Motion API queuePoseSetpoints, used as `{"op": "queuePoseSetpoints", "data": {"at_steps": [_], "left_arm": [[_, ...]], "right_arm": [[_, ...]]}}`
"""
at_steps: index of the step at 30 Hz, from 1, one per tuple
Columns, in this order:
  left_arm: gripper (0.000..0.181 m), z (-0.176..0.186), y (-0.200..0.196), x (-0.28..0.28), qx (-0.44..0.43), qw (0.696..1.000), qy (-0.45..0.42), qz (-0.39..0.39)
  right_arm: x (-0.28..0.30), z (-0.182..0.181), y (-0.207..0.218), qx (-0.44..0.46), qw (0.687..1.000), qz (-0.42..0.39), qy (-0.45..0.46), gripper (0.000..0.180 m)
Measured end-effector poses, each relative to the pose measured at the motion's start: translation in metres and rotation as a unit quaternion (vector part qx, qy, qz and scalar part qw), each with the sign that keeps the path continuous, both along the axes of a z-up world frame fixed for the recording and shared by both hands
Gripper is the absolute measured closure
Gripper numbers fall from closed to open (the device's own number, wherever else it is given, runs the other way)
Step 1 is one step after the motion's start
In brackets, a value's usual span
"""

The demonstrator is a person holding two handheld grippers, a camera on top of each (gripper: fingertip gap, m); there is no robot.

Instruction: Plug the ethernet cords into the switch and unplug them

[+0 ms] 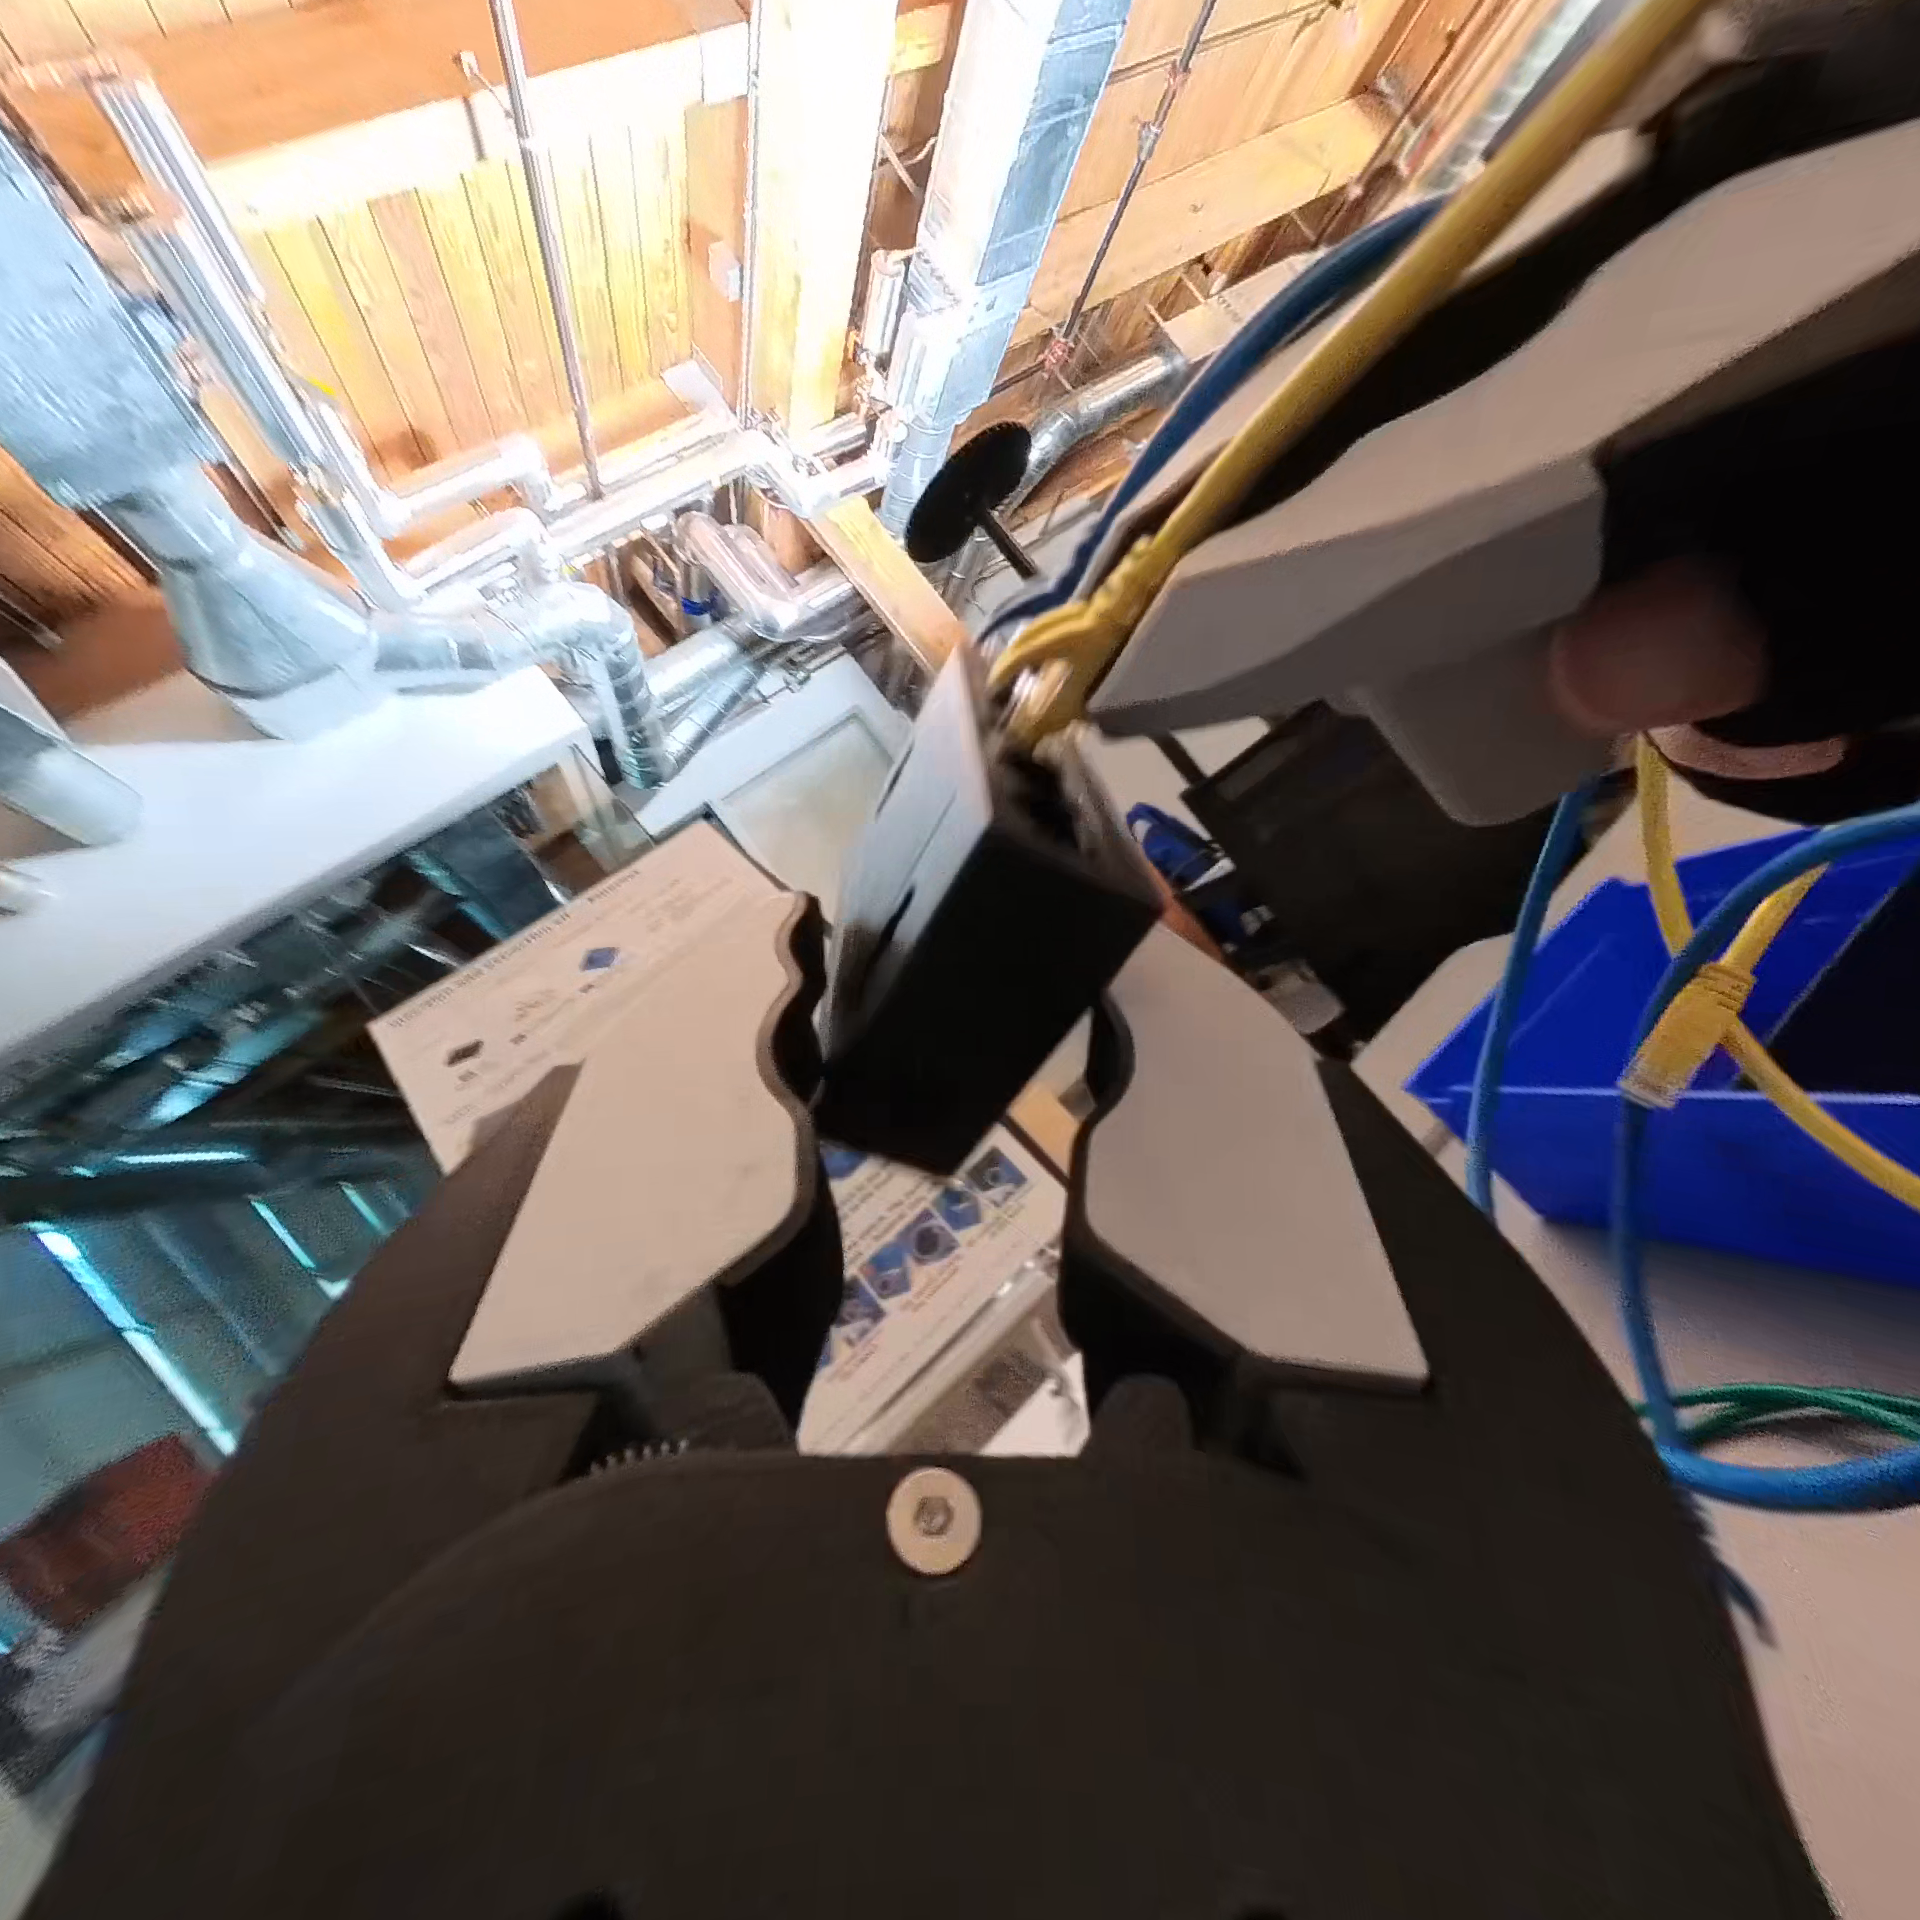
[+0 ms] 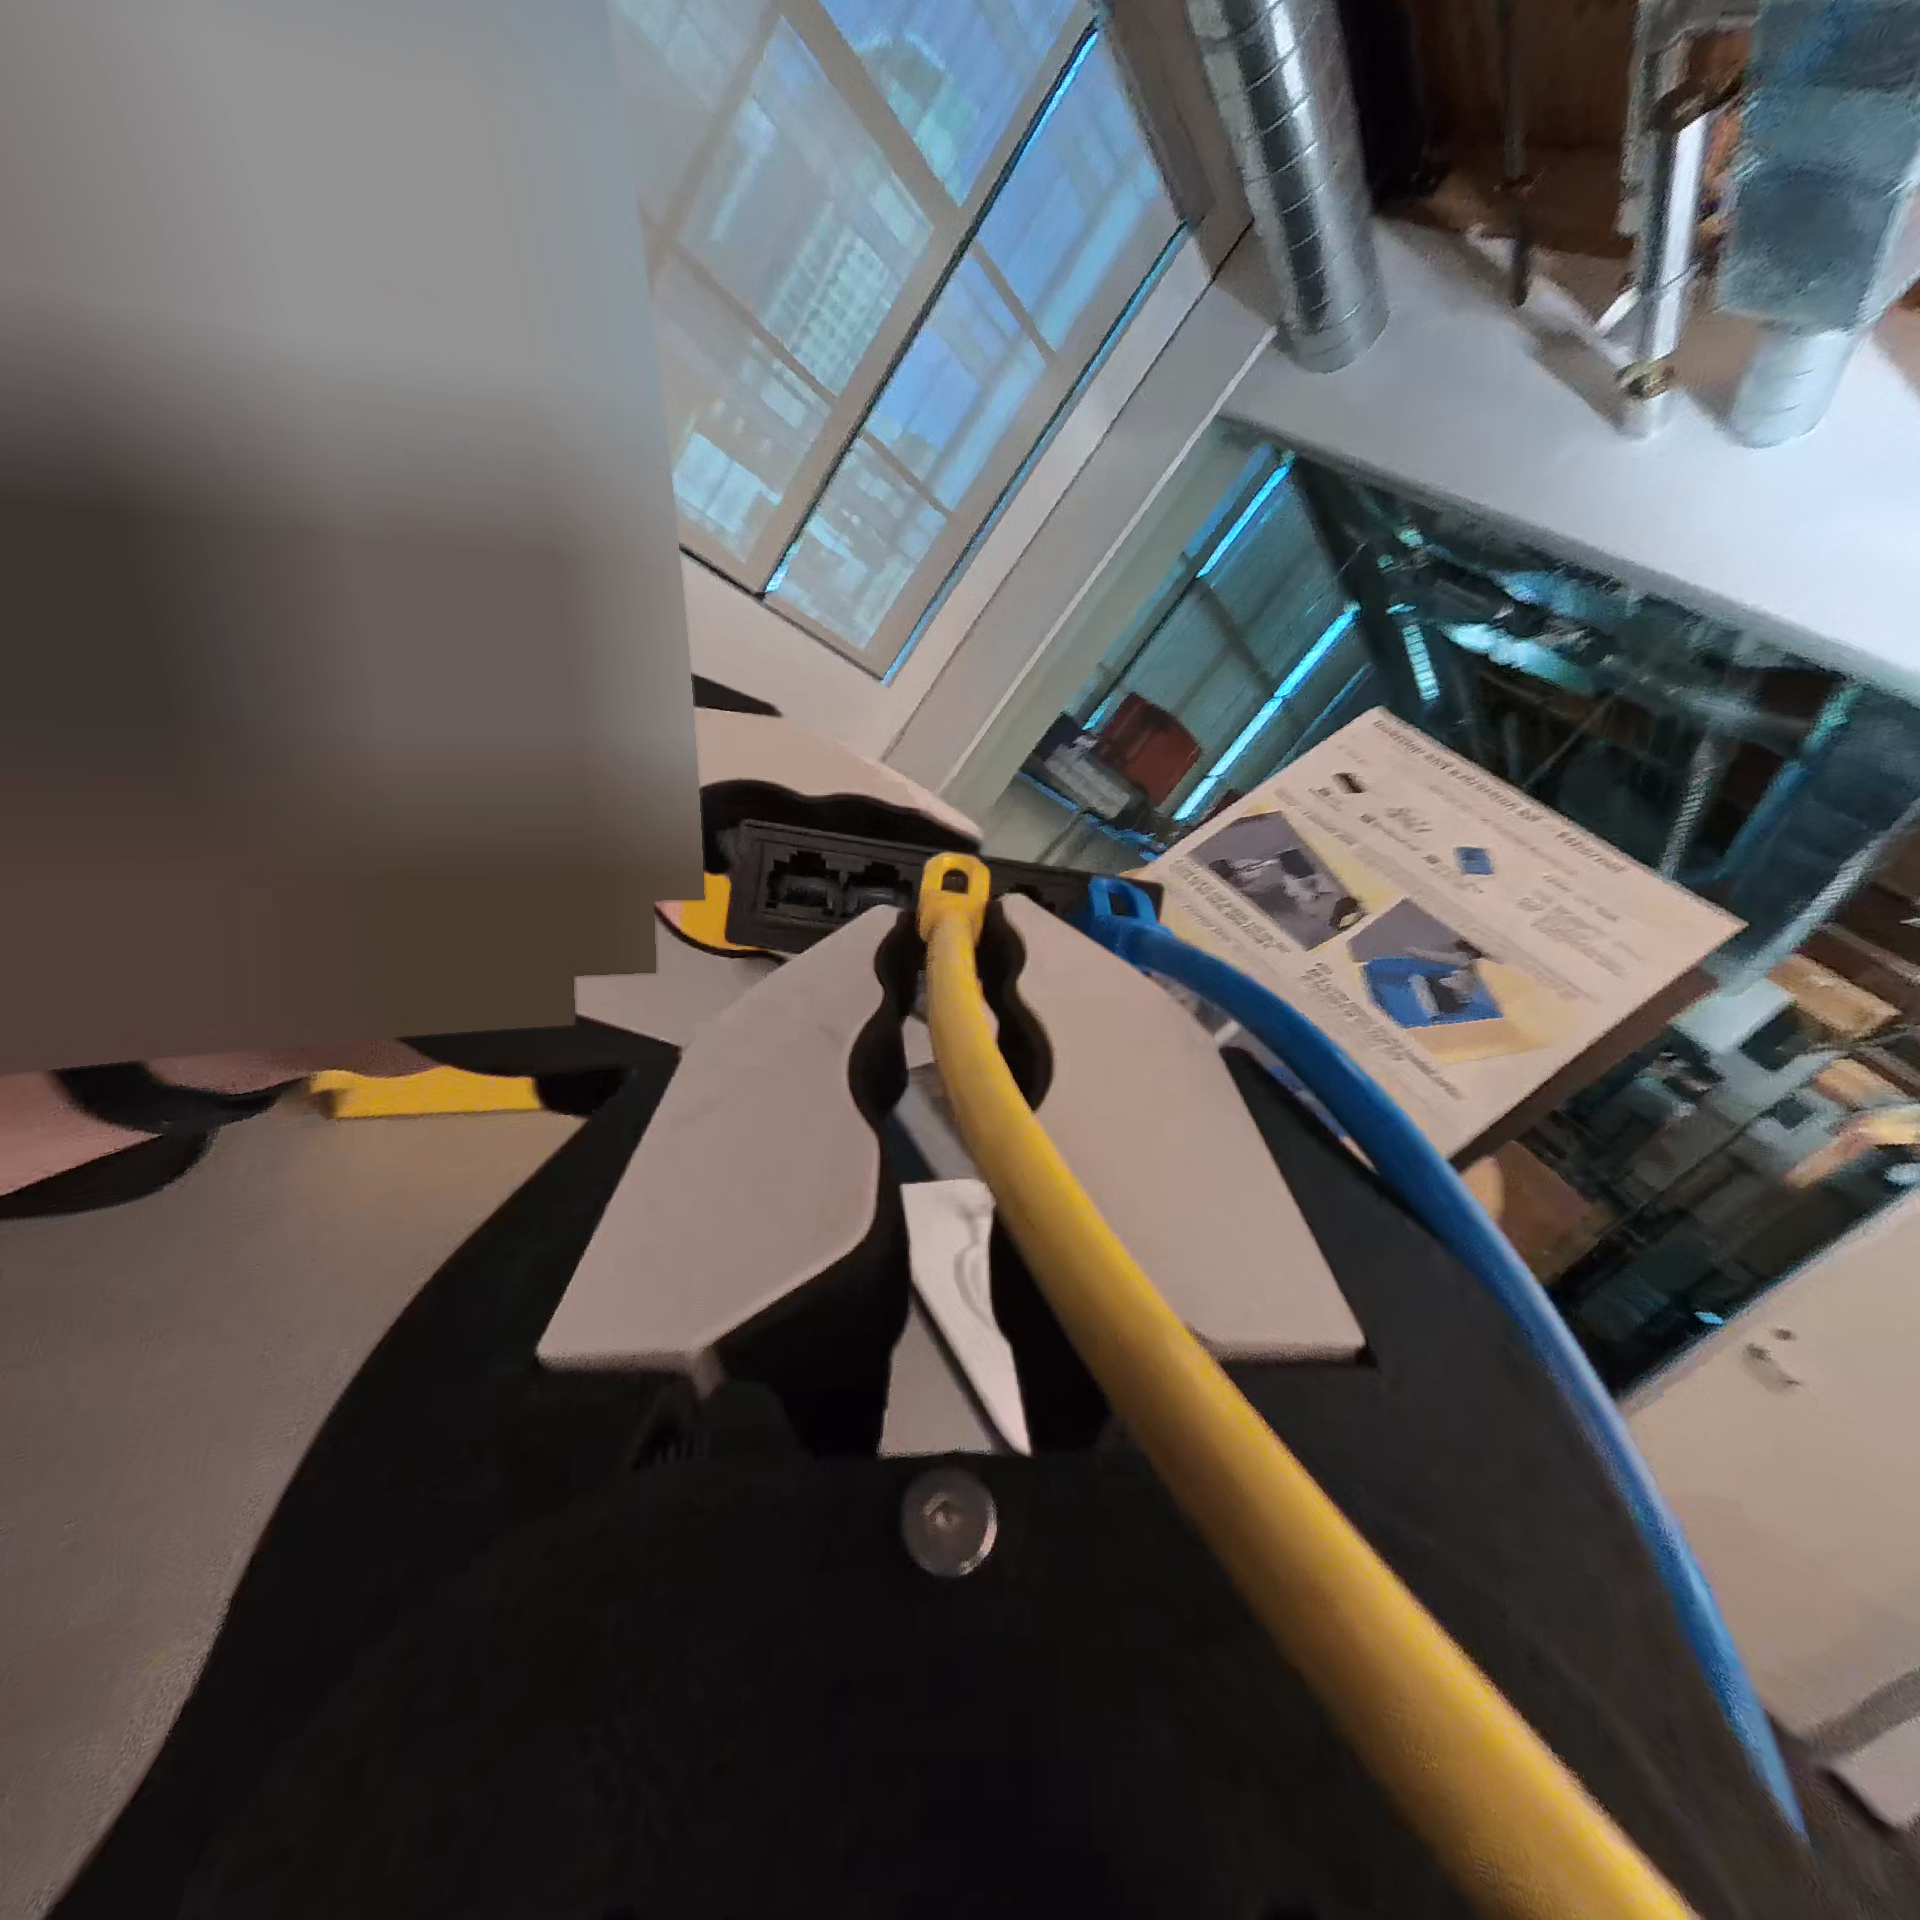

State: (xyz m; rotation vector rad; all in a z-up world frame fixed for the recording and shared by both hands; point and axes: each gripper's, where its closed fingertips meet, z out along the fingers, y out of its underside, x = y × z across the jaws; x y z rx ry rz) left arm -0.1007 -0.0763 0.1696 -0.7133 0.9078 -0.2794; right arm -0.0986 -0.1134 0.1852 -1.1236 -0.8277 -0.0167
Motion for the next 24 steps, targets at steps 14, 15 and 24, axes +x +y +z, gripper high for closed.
{"op": "queuePoseSetpoints", "data": {"at_steps": [14,15,24], "left_arm": [[0.089,0.02,-0.024,-0.004,-0.32,0.872,-0.094,-0.358],[0.088,0.021,-0.028,-0.004,-0.317,0.869,-0.094,-0.368],[0.118,0.032,-0.032,-0.021,-0.214,0.915,-0.114,-0.322]], "right_arm": [[0.016,0.033,-0.026,0.223,0.97,-0.091,0.019,0.166],[0.015,0.033,-0.025,0.22,0.971,-0.09,0.02,0.166],[-0.014,0.016,-0.019,0.229,0.972,-0.052,0.017,0.166]]}}
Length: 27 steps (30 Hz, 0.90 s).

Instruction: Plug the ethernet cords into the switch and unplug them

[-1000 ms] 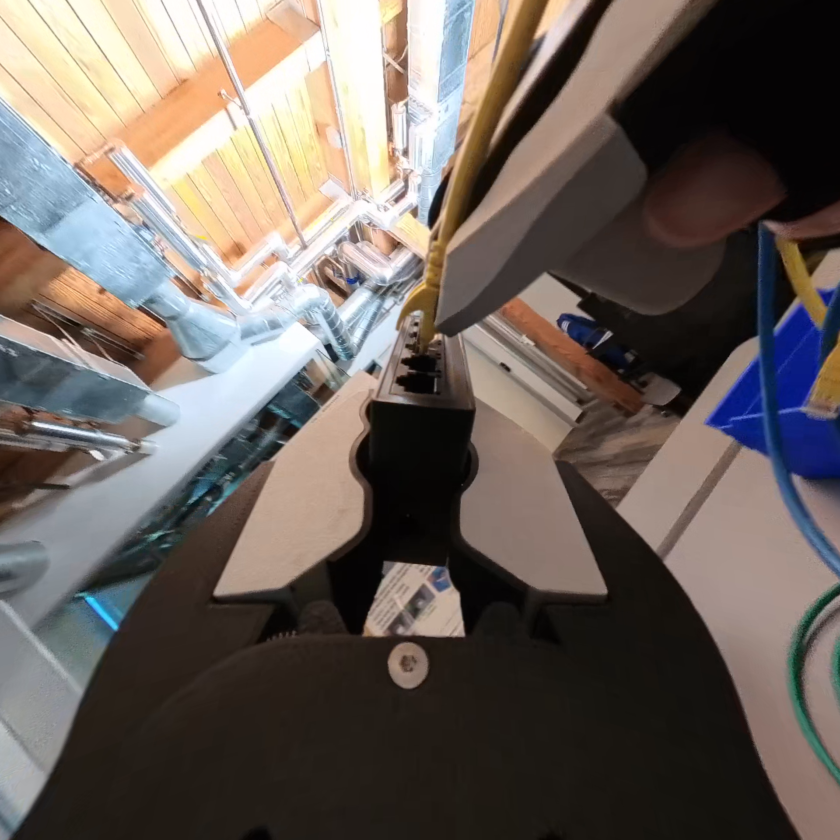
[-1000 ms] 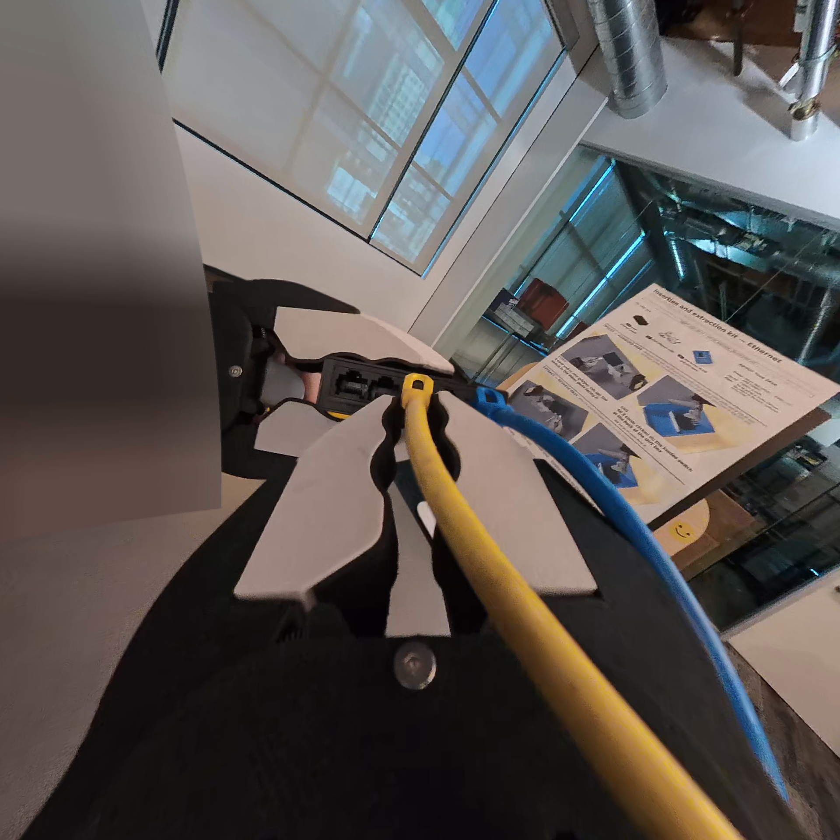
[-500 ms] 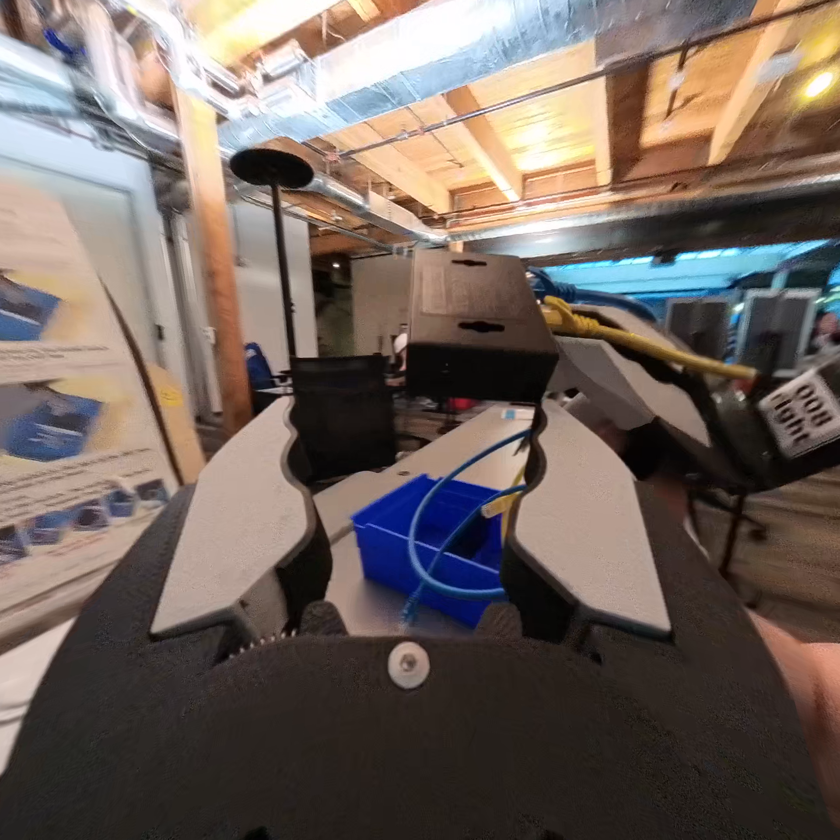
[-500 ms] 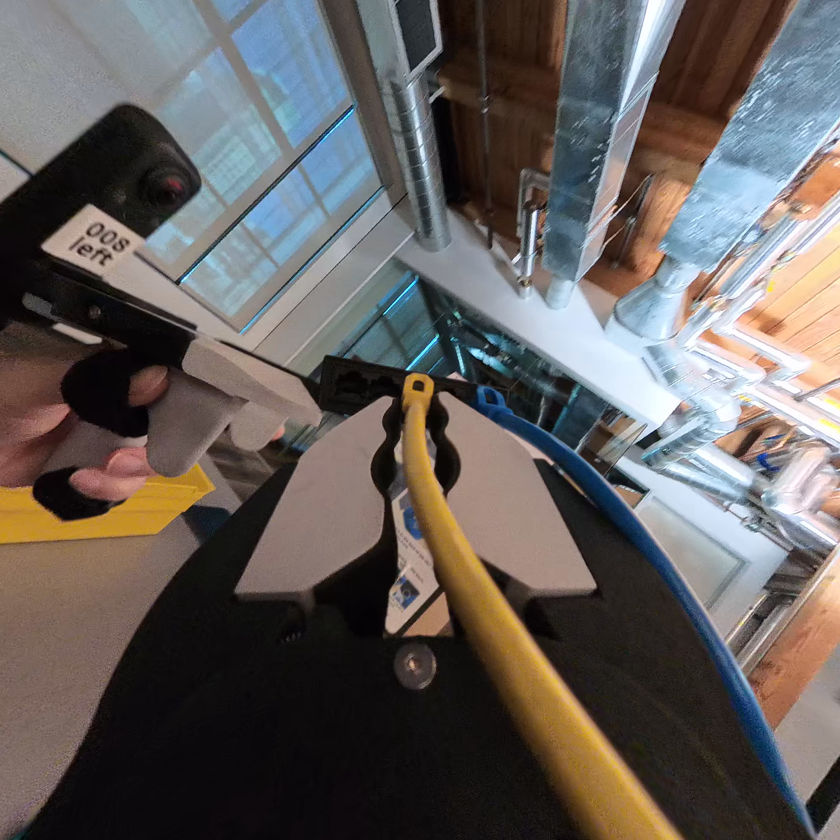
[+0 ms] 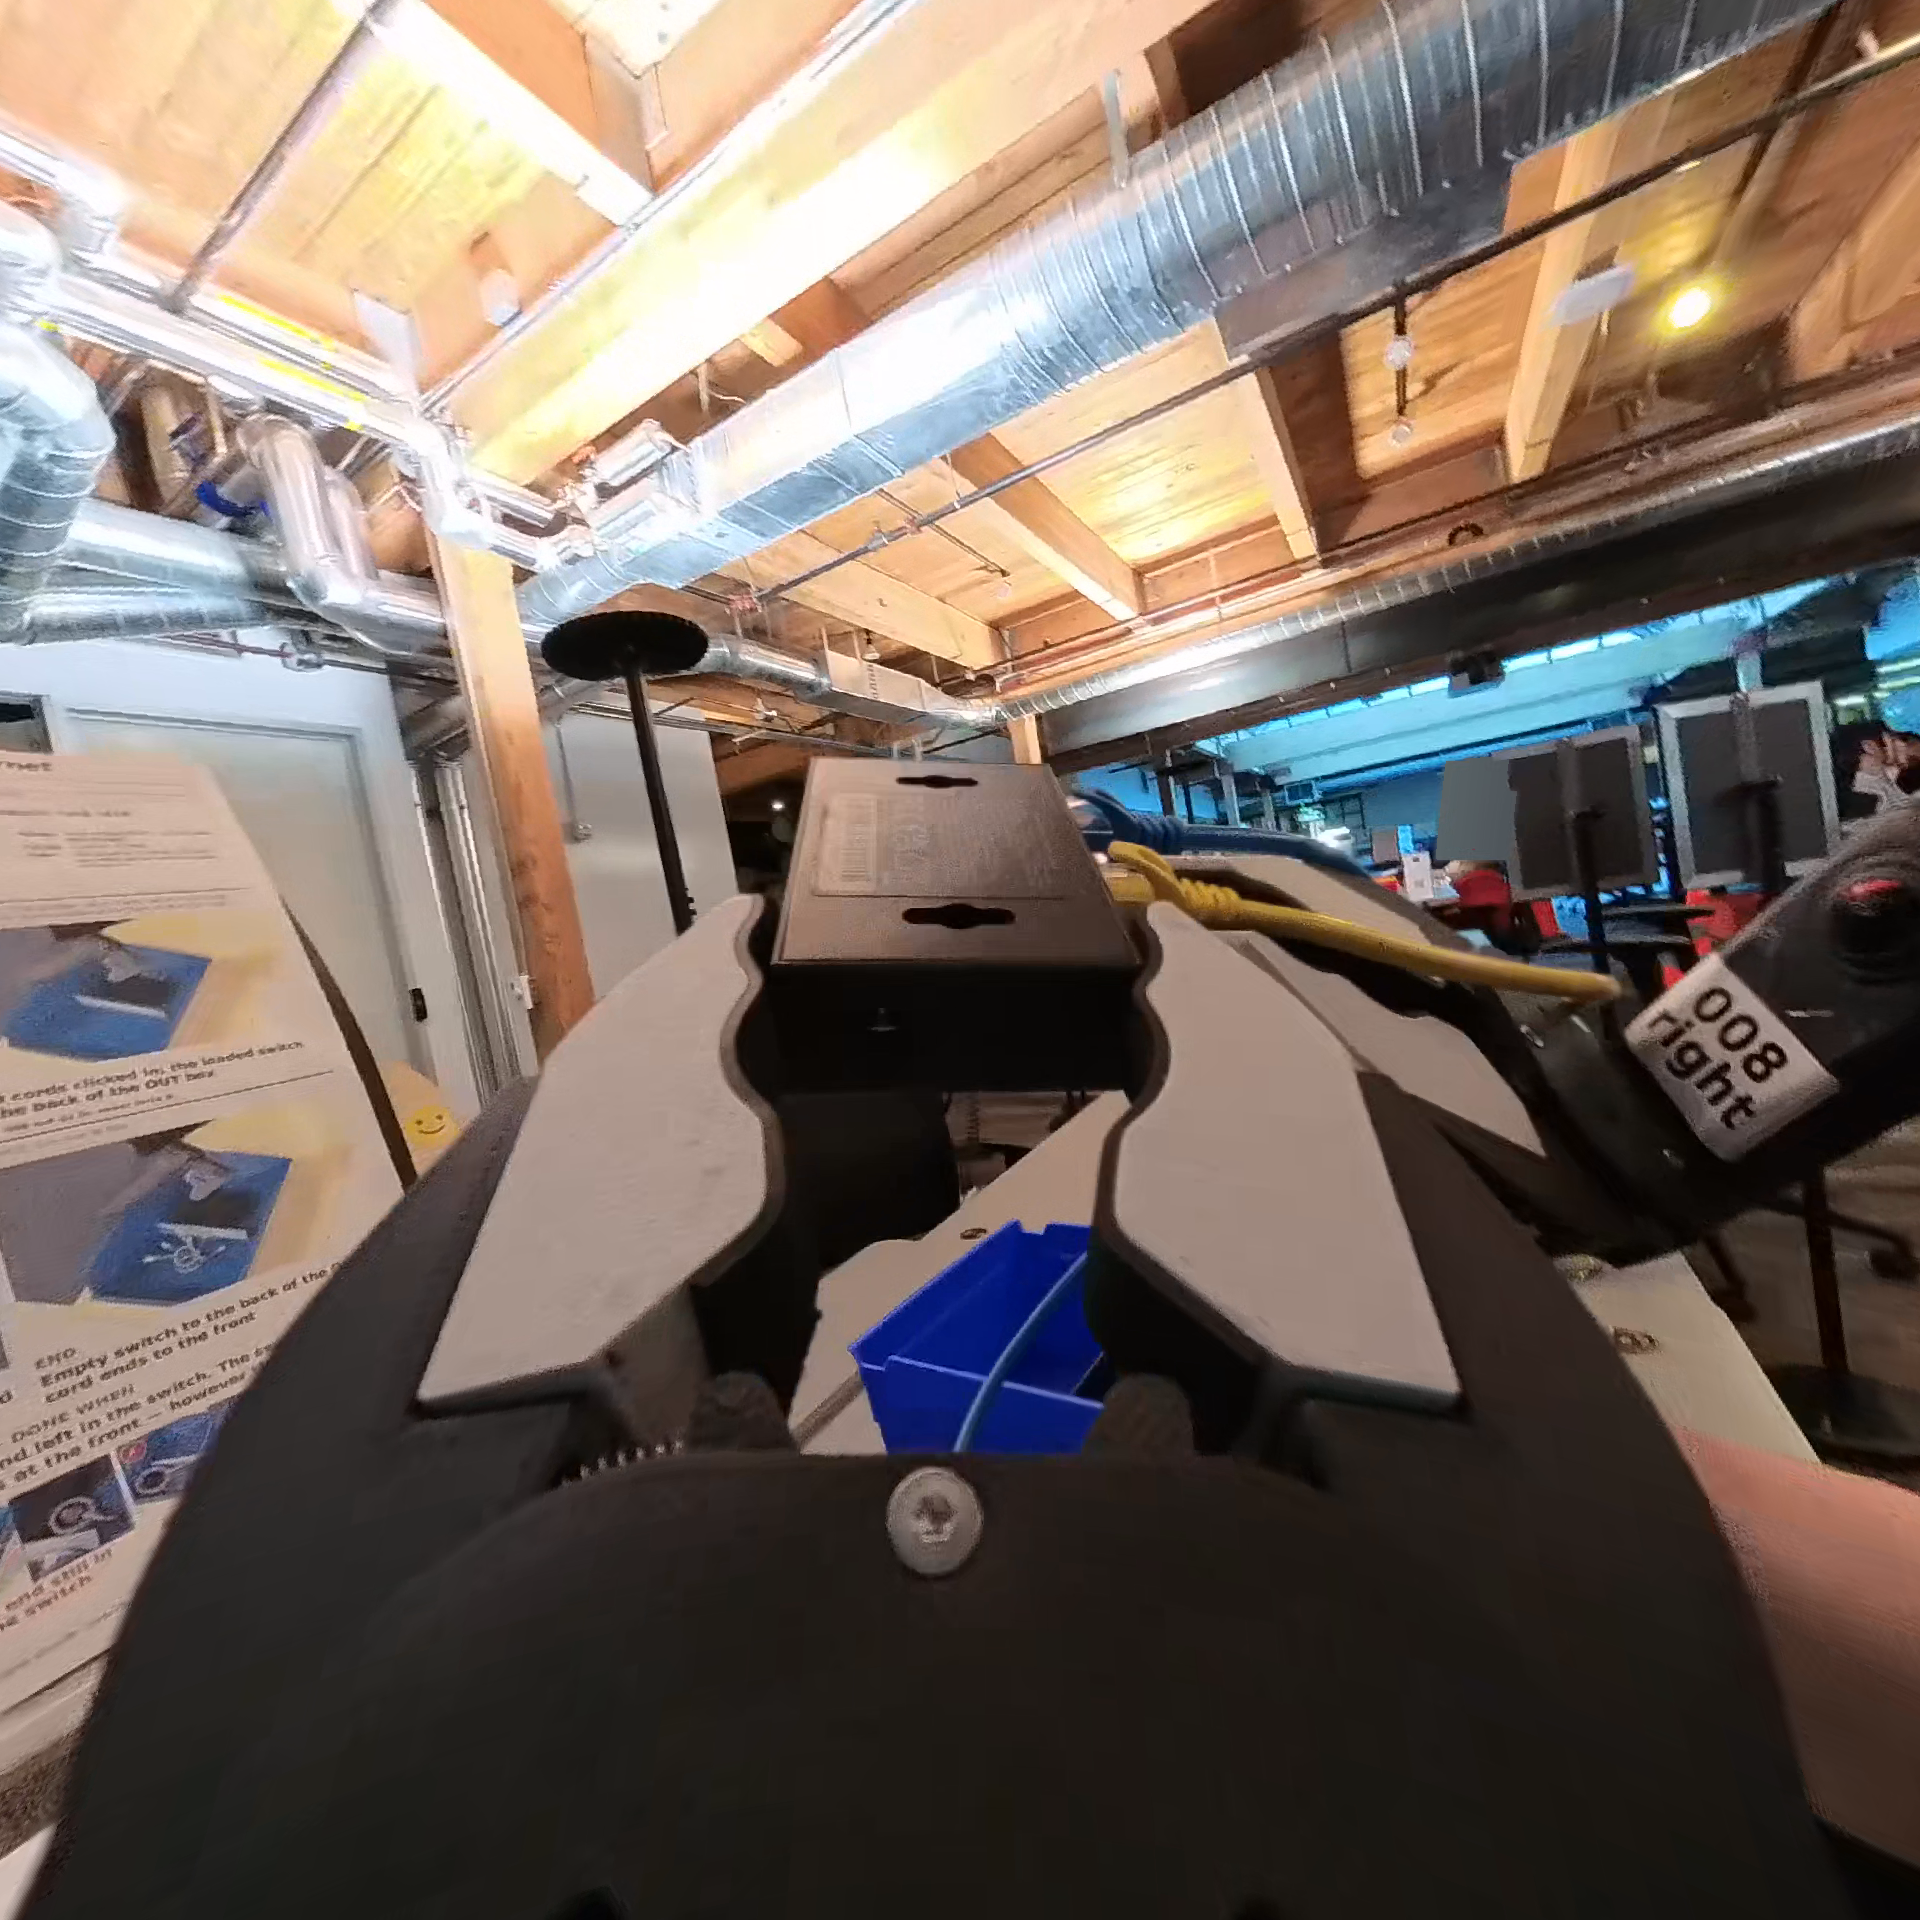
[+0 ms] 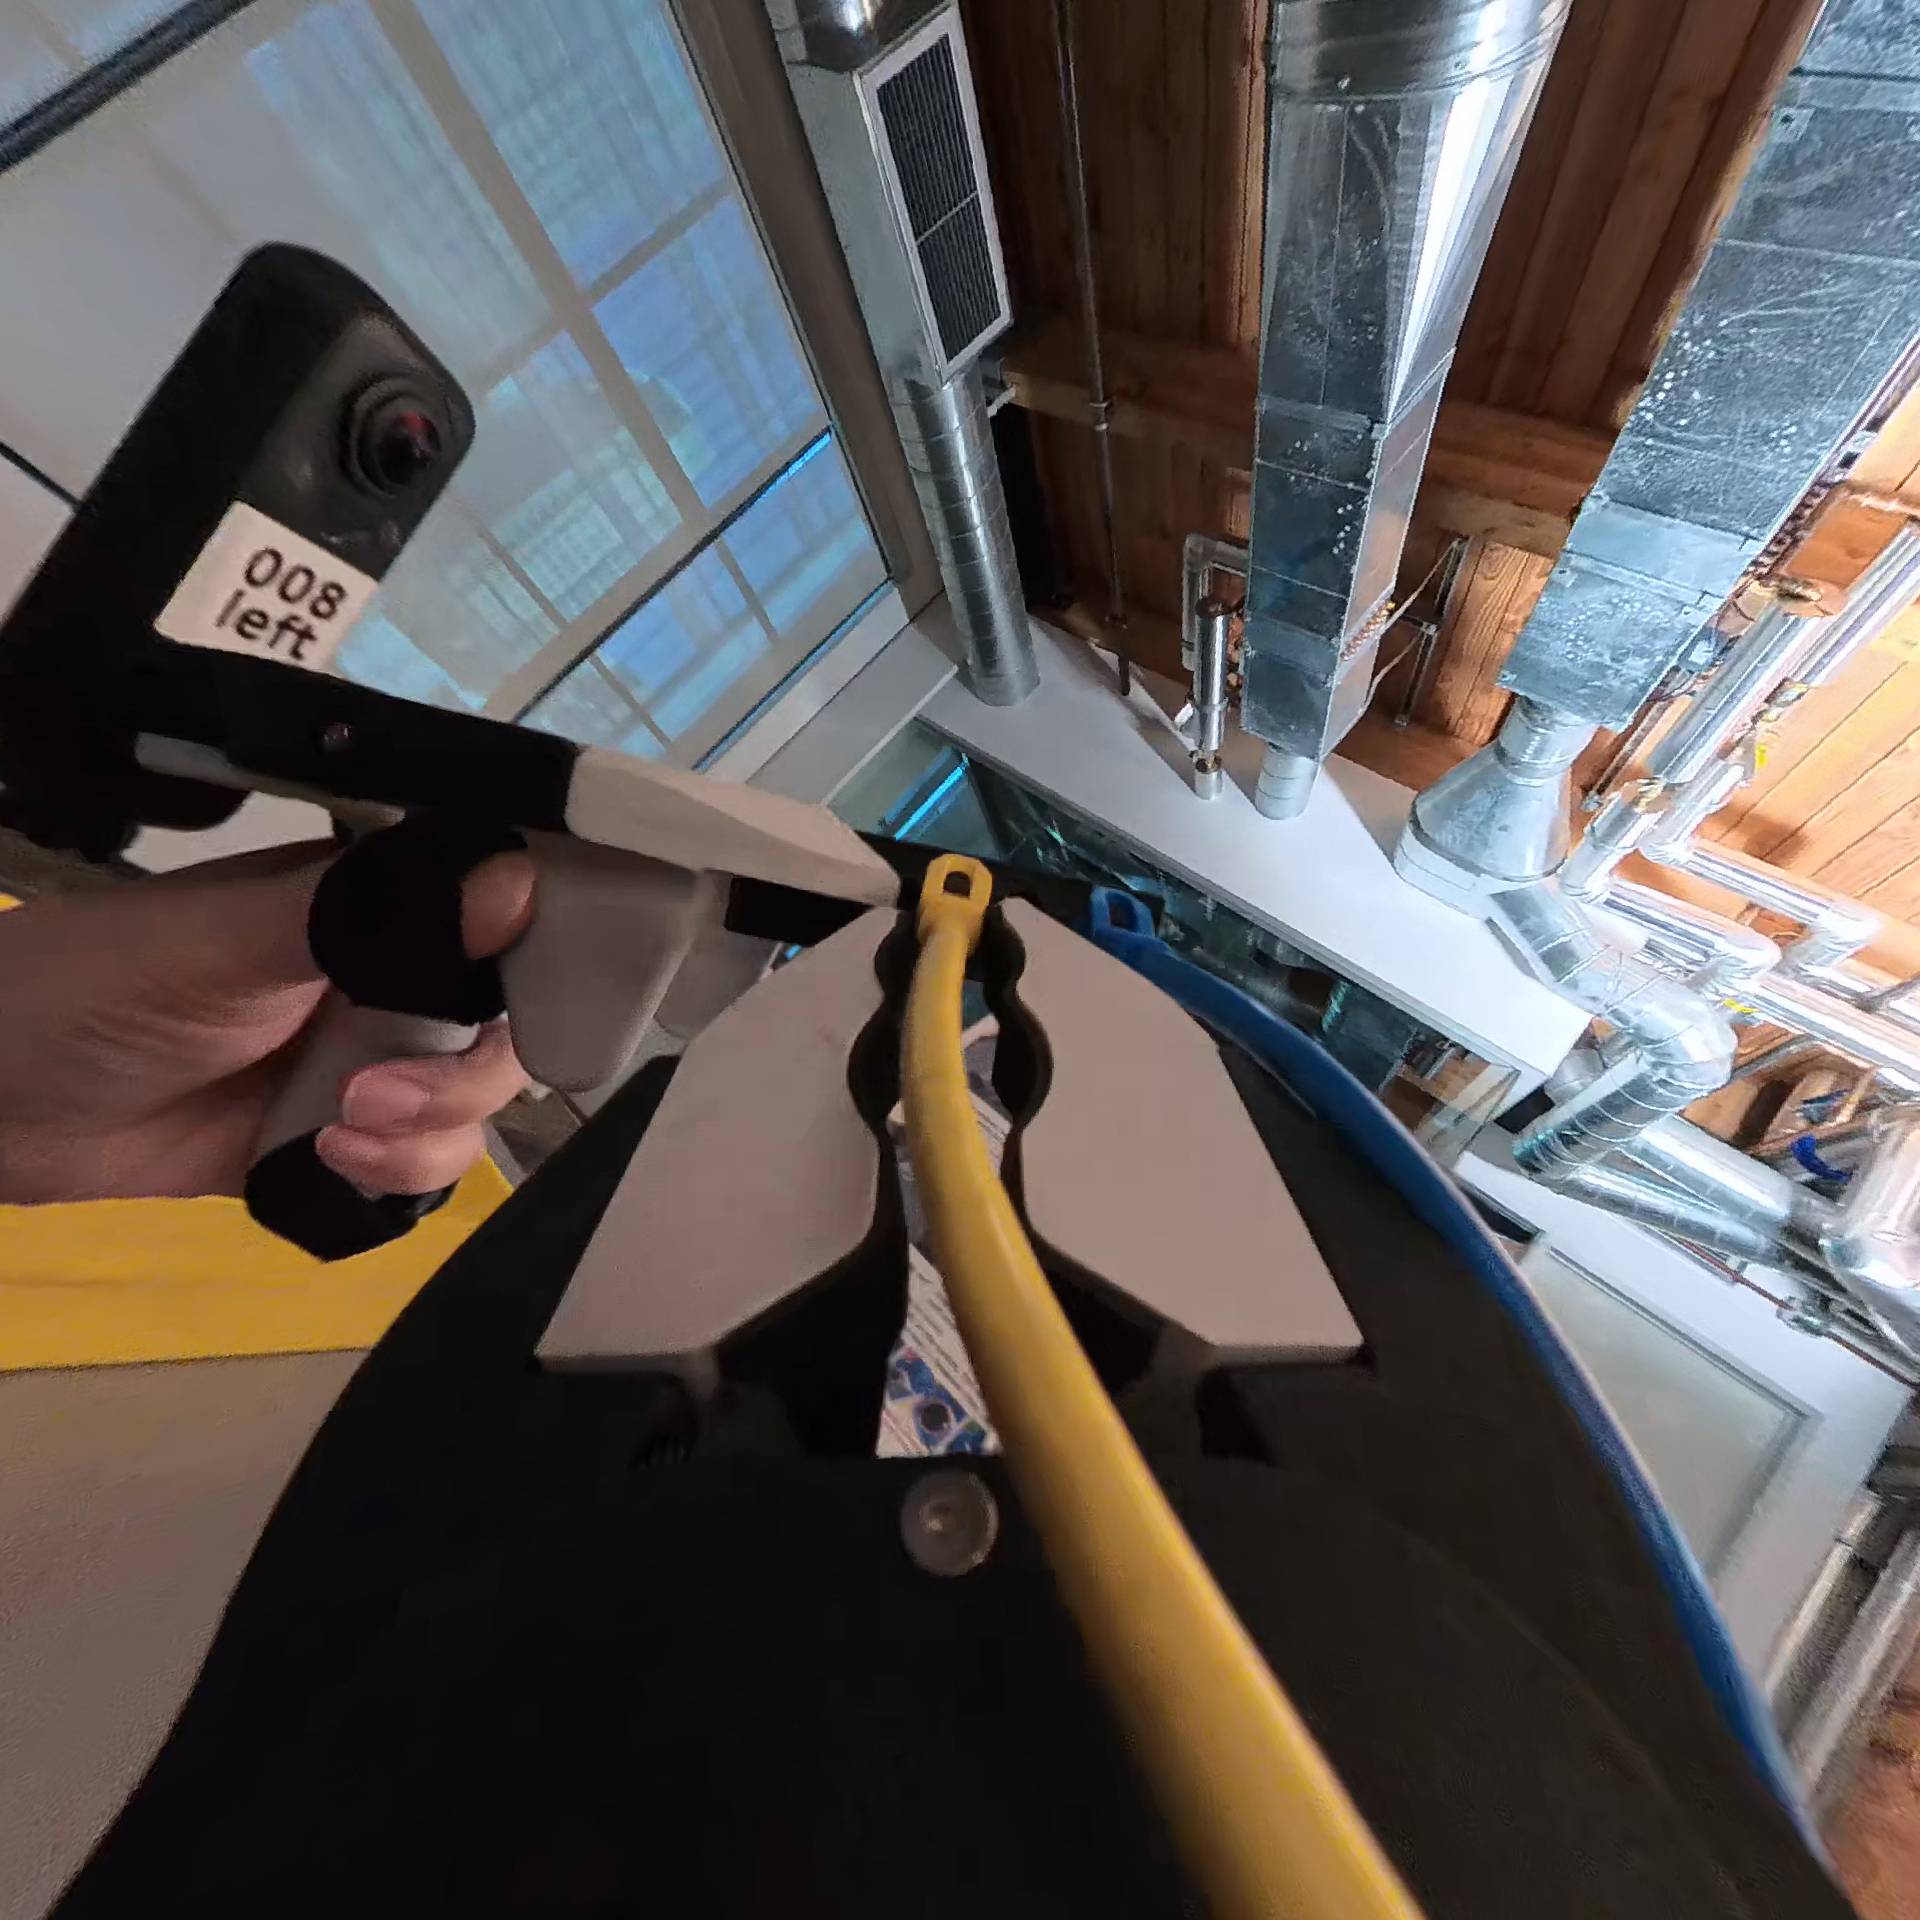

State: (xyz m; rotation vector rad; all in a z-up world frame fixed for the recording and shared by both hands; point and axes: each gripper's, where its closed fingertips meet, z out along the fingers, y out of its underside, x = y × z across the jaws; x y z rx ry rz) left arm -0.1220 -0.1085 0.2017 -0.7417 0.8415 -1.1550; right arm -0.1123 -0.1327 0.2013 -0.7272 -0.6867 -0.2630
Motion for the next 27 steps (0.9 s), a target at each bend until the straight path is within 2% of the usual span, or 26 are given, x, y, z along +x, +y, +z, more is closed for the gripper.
{"op": "queuePoseSetpoints", "data": {"at_steps": [10,15,18,27], "left_arm": [[0.118,-0.002,-0.001,-0.002,0.01,1.0,0.019,0.02],[0.118,-0.008,0.002,0.002,0.027,0.996,0.063,0.056],[0.118,-0.009,-0.002,0.005,0.002,0.999,0.051,0.011],[0.118,-0.011,0.001,0.007,0.008,0.997,0.065,0.042]], "right_arm": [[-0.002,-0.001,0.001,-0.02,0.999,0.039,0.013,0.165],[0.0,-0.003,0.003,-0.044,0.997,0.063,0.021,0.166],[0.0,-0.001,-0.001,-0.037,0.996,0.079,0.028,0.167],[0.004,-0.004,0.003,-0.056,0.996,0.066,0.0,0.166]]}}
